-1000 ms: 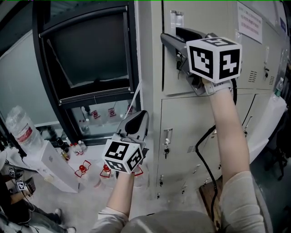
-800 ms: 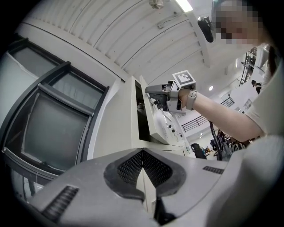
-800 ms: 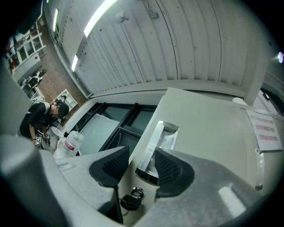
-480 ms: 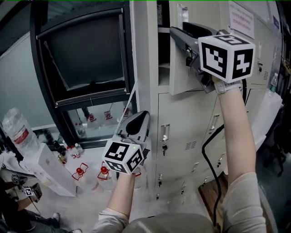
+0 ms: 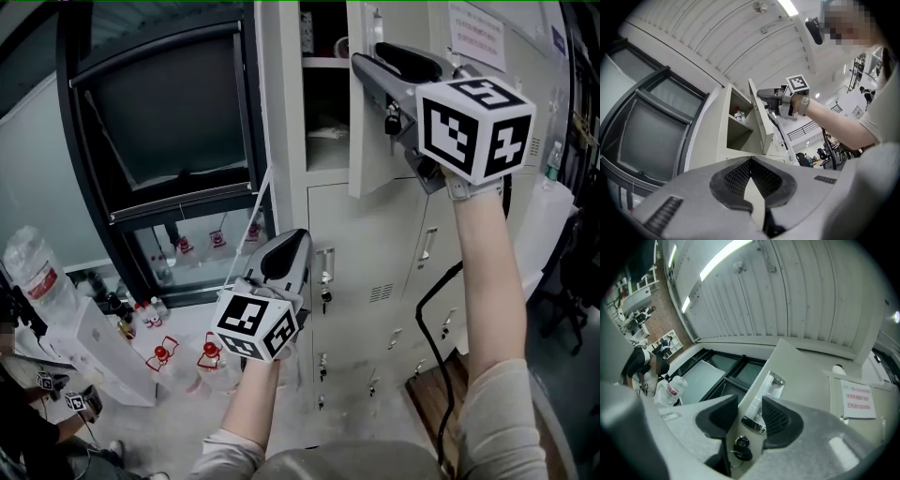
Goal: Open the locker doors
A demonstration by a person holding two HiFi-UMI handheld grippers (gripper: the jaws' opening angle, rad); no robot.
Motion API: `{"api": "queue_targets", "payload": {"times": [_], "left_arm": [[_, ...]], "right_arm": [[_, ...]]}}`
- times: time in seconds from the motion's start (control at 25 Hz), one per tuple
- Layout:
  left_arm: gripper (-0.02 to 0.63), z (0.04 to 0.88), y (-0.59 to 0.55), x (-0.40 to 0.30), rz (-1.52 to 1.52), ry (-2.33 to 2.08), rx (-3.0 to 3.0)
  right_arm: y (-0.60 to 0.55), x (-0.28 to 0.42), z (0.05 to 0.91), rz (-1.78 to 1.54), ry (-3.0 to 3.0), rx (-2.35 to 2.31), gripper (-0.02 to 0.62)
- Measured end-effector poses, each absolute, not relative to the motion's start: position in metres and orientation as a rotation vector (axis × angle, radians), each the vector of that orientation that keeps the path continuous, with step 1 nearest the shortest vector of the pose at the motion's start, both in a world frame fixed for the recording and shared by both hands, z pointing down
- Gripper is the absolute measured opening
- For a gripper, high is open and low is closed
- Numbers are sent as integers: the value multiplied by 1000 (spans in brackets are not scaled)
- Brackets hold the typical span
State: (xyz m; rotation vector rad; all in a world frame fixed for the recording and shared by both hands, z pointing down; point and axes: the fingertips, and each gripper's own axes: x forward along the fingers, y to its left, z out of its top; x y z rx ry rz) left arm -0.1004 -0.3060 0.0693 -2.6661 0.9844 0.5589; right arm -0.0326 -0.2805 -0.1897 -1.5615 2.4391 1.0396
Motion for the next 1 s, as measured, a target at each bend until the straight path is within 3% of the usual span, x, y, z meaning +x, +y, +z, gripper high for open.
{"api": "queue_targets", "payload": {"times": [0.76,1.0], "left_arm": [[-2,54,-245,-26,553,940,-2642],[-2,56,-230,-1,557,926,-2646]], "right_arm": [[-205,43,-191,1075,2405,-1495,158],[-182,81,-189,1090,2355,-1512,130]]}}
